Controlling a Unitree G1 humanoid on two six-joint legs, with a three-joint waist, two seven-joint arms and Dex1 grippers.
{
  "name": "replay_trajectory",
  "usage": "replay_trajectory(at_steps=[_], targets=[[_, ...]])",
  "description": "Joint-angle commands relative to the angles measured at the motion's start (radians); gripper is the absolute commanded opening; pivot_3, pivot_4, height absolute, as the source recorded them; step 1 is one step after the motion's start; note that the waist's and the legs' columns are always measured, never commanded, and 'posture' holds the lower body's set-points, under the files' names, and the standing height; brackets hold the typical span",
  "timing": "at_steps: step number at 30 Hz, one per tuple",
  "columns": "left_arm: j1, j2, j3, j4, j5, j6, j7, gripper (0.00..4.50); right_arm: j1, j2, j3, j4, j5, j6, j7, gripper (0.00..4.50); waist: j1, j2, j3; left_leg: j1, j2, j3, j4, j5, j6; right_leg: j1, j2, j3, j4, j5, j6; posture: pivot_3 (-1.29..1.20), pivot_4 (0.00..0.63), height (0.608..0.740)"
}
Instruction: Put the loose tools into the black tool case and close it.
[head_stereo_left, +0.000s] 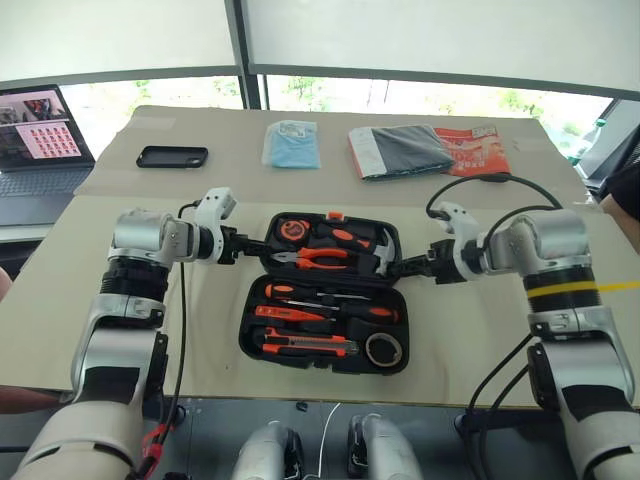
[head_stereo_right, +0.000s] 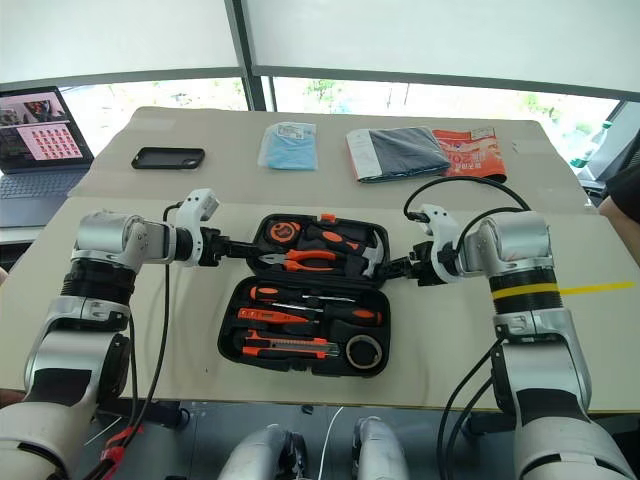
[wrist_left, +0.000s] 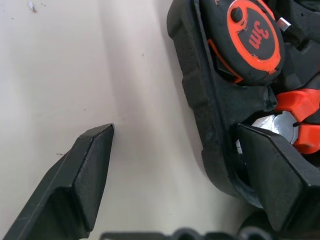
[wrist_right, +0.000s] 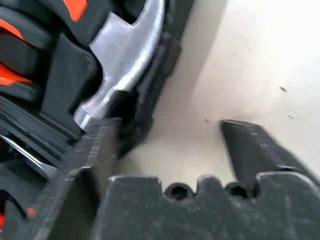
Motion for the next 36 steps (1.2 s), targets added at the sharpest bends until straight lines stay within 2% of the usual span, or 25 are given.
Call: replay_trajectory(at_steps=[1, 3, 4, 7, 11, 15, 19, 22, 24, 26, 27, 30, 32, 34, 36], targets=[[-0.040, -0.012, 0.018, 0.047, 0.005, -0.028, -0.004, 4.18, -0.020, 0.017, -0.007, 0.052, -0.041, -0.050, -0.045, 2.12, 0.000, 0.000, 0.000, 0.001, 0.000, 0.000, 0.000, 0.000, -0.001, 0.000, 0.000, 0.000, 0.001, 0.000, 0.000, 0.00, 0.150, 0.740], [-0.051, -0.020, 0.026, 0.083, 0.006, -0.044, -0.002, 4.18, -0.030, 0.032, -0.027, 0.091, -0.051, -0.067, -0.069, 1.43, 0.001, 0.000, 0.000, 0.001, 0.000, 0.000, 0.000, 0.000, -0.001, 0.000, 0.000, 0.000, 0.001, 0.000, 0.000, 0.00, 0.150, 0.740], [-0.054, -0.023, 0.026, 0.097, 0.009, -0.054, -0.001, 3.67, -0.034, 0.035, -0.031, 0.104, -0.053, -0.073, -0.073, 1.11, 0.000, 0.000, 0.000, 0.001, 0.000, 0.000, 0.000, 0.000, -0.001, 0.001, 0.000, 0.000, 0.001, 0.000, 0.000, 0.00, 0.150, 0.740], [-0.061, -0.038, 0.057, 0.131, -0.005, -0.075, 0.000, 2.73, -0.040, 0.043, -0.045, 0.126, -0.054, -0.090, -0.073, 0.05, 0.000, 0.000, 0.000, 0.003, 0.000, 0.000, 0.000, 0.000, -0.001, 0.003, -0.001, 0.000, 0.001, 0.000, 0.000, 0.00, 0.150, 0.740], [-0.026, -0.078, 0.184, 0.113, -0.089, -0.251, -0.057, 1.42, -0.013, 0.078, -0.129, 0.063, 0.005, -0.202, -0.030, 0.00, -0.002, 0.000, 0.000, 0.002, 0.000, 0.000, 0.001, -0.002, -0.008, 0.002, -0.003, 0.000, 0.000, 0.001, 0.001, 0.00, 0.150, 0.740], [0.051, -0.083, 0.230, 0.044, -0.108, -0.420, -0.137, 0.04, 0.086, 0.075, -0.140, -0.101, 0.009, -0.423, 0.043, 0.00, -0.007, 0.000, 0.000, 0.001, 0.000, 0.000, -0.001, -0.002, -0.008, 0.001, -0.001, 0.000, -0.001, 0.003, -0.001, 0.00, 0.150, 0.740], [0.141, -0.057, 0.234, -0.027, -0.088, -0.545, -0.173, 0.04, 0.205, 0.068, -0.125, -0.238, -0.076, -0.785, 0.057, 0.00, -0.008, 0.000, 0.000, 0.000, 0.000, 0.002, -0.001, 0.001, -0.004, -0.001, 0.002, -0.001, -0.001, 0.002, -0.001, 0.00, 0.150, 0.740], [0.253, -0.038, 0.247, -0.109, -0.073, -0.728, -0.224, 0.04, 0.313, 0.050, -0.117, -0.339, -0.136, -1.028, 0.071, 0.00, -0.007, 0.000, 0.000, 0.000, 0.000, 0.003, -0.002, 0.001, -0.003, -0.001, 0.002, -0.001, -0.001, 0.002, 0.000, 0.00, 0.150, 0.740], [0.341, -0.041, 0.256, -0.155, -0.051, -0.909, -0.248, 0.04, 0.436, 0.000, -0.083, -0.388, -0.221, -1.278, 0.113, 0.00, -0.005, 0.000, 0.000, 0.000, 0.000, 0.004, -0.002, 0.001, -0.003, -0.001, 0.002, -0.001, -0.002, 0.002, 0.000, 0.00, 0.150, 0.740], [0.431, -0.048, 0.261, -0.190, -0.020, -1.125, -0.266, 0.04, 0.565, -0.077, -0.038, -0.371, -0.338, -1.647, 0.154, 0.00, 0.002, 0.000, 0.000, 0.001, 0.000, 0.004, -0.004, -0.001, -0.008, -0.001, 0.002, 0.000, -0.003, 0.001, 0.002, 0.00, 0.150, 0.740], [0.466, -0.049, 0.260, -0.202, -0.008, -1.191, -0.264, 0.04, 0.602, -0.100, -0.031, -0.347, -0.375, -1.754, 0.146, 0.00, 0.001, 0.000, 0.000, 0.003, -0.001, 0.004, -0.007, -0.002, -0.009, 0.000, 0.001, 0.000, -0.005, -0.002, 0.005, 0.00, 0.150, 0.740], [0.535, -0.029, 0.225, -0.187, 0.041, -1.401, -0.310, 0.04, 0.639, -0.114, -0.043, -0.261, -0.409, -1.909, 0.096, 0.00, -0.005, 0.000, 0.000, 0.010, -0.001, 0.008, -0.011, -0.002, -0.009, 0.003, 0.001, 0.003, -0.005, -0.003, 0.007, 0.00, 0.150, 0.740], [0.571, -0.007, 0.199, -0.136, 0.135, -1.594, -0.279, 0.04, 0.652, -0.131, -0.043, -0.207, -0.460, -2.072, 0.063, 0.00, -0.010, -0.001, 0.001, 0.011, 0.001, 0.012, -0.011, -0.001, -0.009, 0.003, 0.000, 0.004, -0.005, -0.002, 0.007, 0.00, 0.150, 0.740], [0.611, -0.014, 0.213, -0.123, 0.104, -1.597, -0.274, 0.00, 0.674, -0.157, -0.017, -0.126, -0.510, -2.214, 0.058, 0.76, -0.007, -0.001, 0.001, 0.013, 0.002, 0.013, -0.011, -0.001, -0.011, 0.003, -0.003, 0.004, -0.004, -0.002, 0.006, 0.00, 0.150, 0.740], [0.644, -0.016, 0.214, -0.132, 0.057, -1.585, -0.306, 0.00, 0.684, -0.178, 0.004, -0.044, -0.557, -2.307, 0.042, 1.27, -0.006, -0.001, 0.000, 0.016, 0.002, 0.013, -0.014, 0.000, -0.012, 0.004, -0.004, 0.006, -0.003, -0.002, 0.005, 0.00, 0.150, 0.740]])
